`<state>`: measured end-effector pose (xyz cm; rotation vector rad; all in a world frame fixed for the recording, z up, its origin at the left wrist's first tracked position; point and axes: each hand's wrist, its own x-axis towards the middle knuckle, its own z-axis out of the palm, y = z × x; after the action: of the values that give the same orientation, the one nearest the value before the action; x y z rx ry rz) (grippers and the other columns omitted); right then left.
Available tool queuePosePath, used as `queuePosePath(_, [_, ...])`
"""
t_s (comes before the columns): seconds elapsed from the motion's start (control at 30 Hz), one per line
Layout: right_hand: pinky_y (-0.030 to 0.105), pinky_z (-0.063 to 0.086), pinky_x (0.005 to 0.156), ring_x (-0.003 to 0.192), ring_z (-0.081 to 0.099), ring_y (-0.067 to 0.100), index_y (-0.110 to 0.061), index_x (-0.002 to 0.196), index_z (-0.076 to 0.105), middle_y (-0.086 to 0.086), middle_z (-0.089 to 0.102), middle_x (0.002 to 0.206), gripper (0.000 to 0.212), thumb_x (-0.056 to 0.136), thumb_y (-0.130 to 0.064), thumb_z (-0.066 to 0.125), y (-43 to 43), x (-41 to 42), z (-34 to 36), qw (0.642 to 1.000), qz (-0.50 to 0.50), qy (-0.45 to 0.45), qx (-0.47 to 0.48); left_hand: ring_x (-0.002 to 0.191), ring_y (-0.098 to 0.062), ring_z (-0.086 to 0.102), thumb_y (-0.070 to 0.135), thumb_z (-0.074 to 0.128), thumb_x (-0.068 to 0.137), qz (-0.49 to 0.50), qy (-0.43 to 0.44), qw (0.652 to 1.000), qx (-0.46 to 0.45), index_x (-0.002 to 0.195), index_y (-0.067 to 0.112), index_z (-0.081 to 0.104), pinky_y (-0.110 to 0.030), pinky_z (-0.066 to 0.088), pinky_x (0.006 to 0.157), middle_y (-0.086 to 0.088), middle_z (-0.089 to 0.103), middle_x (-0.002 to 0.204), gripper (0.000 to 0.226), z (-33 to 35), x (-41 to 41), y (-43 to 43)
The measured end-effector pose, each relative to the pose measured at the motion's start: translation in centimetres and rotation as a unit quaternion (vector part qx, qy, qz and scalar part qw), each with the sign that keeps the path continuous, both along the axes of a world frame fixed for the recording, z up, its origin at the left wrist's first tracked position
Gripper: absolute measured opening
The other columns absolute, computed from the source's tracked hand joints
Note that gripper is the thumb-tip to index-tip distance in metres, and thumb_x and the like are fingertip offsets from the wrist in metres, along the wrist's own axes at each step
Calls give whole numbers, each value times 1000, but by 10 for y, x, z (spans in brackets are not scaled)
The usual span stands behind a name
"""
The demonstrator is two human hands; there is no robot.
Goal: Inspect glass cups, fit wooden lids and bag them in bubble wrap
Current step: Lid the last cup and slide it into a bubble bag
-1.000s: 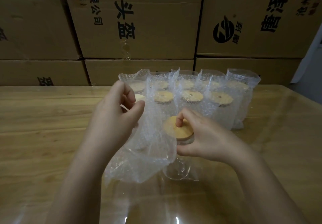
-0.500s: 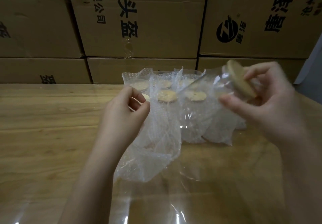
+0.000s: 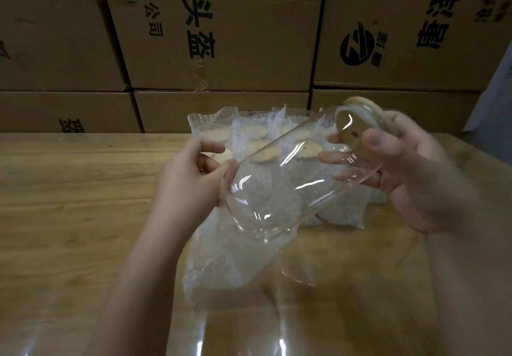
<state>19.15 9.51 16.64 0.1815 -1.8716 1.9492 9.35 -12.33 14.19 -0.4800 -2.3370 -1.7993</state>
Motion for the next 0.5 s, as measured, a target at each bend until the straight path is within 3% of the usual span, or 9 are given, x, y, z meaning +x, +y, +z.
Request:
queuePosePath(0.1, [32,59,67,92,71,29,-16,99,56,15,68,108,68,47,-46,87,1,-2,-3,998,-49,-8,36,42,-3,54,12,67,87,-40,-37,998,11,88,12,64,-16,44,41,7,60,51,4,2,-3,-6])
queuePosePath(0.2, [35,58,74,90,71,19,-33,89,57,3,69,103,49,51,-52,80,-6,0,-3,990,-100,-4,96,41,-3,51,11,65,88,-64,-49,997,5,83,5,63,-16,44,41,7,57,49,9,1,-3,-7])
queuePosePath(0.3, [27,56,67,83,69,6,-44,81,51,-14,66,97,45,48,-62,76,-20,4,0,975,-136,-8,178,43,-4,50,12,63,89,-96,-53,994,18,82,5,60,-16,43,42,8,56,49,10,2,0,-2])
queuePosePath(0.5, [42,55,69,84,60,8,-42,95,43,-18,57,98,53,56,-70,65,-40,19,8,905,-236,43,352,43,-4,42,11,59,92,-189,-41,966,169,76,13,57,-14,37,40,7,50,55,16,0,13,21])
